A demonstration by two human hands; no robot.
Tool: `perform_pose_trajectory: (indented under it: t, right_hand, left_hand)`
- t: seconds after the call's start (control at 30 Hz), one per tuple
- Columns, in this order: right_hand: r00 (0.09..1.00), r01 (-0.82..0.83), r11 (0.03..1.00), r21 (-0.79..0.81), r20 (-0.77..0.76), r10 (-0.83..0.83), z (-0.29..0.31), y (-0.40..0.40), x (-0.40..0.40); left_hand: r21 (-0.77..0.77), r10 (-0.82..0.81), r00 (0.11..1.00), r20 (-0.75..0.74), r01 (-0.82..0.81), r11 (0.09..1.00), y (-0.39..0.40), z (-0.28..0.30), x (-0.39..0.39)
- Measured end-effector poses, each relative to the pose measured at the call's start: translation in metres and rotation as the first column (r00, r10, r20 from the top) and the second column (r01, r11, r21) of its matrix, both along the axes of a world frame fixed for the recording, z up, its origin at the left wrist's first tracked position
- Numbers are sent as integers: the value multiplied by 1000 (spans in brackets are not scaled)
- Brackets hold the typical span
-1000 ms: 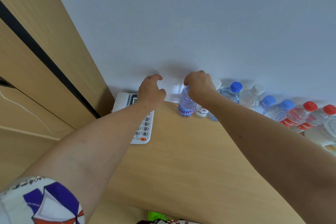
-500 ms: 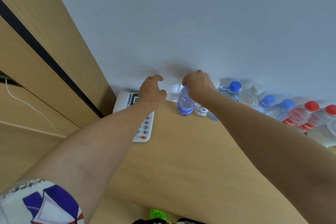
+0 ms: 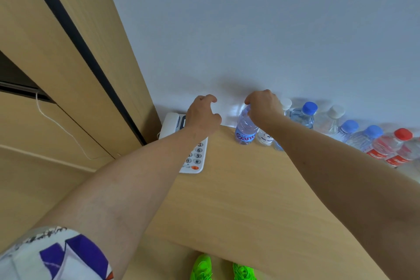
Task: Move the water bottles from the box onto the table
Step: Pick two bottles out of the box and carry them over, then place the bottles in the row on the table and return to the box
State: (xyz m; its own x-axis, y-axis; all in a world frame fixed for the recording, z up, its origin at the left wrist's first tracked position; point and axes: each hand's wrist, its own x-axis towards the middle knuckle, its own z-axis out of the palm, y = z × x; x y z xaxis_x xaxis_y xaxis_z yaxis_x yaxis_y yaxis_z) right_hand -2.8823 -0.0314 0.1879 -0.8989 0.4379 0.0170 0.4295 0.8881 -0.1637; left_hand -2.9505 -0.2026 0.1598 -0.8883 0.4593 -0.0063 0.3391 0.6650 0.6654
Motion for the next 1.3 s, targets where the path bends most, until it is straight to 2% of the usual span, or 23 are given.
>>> perform_pose_trajectory:
  t: [0.13,0.23,0.33,0.43,0.53,0.67,0.77,0.93,1.07,1.3]
  right_hand:
    - [999,-48,998,31,-8,49,3,-5,15]
    - [993,0,999,40,-121,5,5,-7,39]
    - [986,54,998,44,-163,-46,9,-5,68]
    - [971,131,991,36,-205,-121,13,-1,102]
    - [955,248,961,120,-199,-221,18,6,146]
    - [902,423,889,176,-180,-393,27,21,221]
    - [830,554,813,178,-191,-524,34,32,286]
    - [662,749,638,176,-181,-728,40,41,413]
    - [497,867,481,128,-174,-850,37,34,533]
    - [208,978,205,47,-66,-976,28,-4,750]
  left_hand:
    - [-45,-52,998,-23,51,998,-3,1,1]
    - [-56,-95,994,-60,92,994,6,4,4]
    - [-47,-178,976,-123,174,984,22,9,19]
    - [-5,-294,927,-234,301,953,45,16,45]
    - [11,-375,862,-341,403,915,74,26,79]
    - [-45,-536,749,-389,566,823,116,44,133]
    - [-93,-647,653,-394,672,734,148,54,185]
    - [-164,-787,453,-419,814,557,195,68,304]
    - [-224,-863,285,-417,888,401,223,71,422]
    - [-295,-931,-5,-366,949,111,233,59,655]
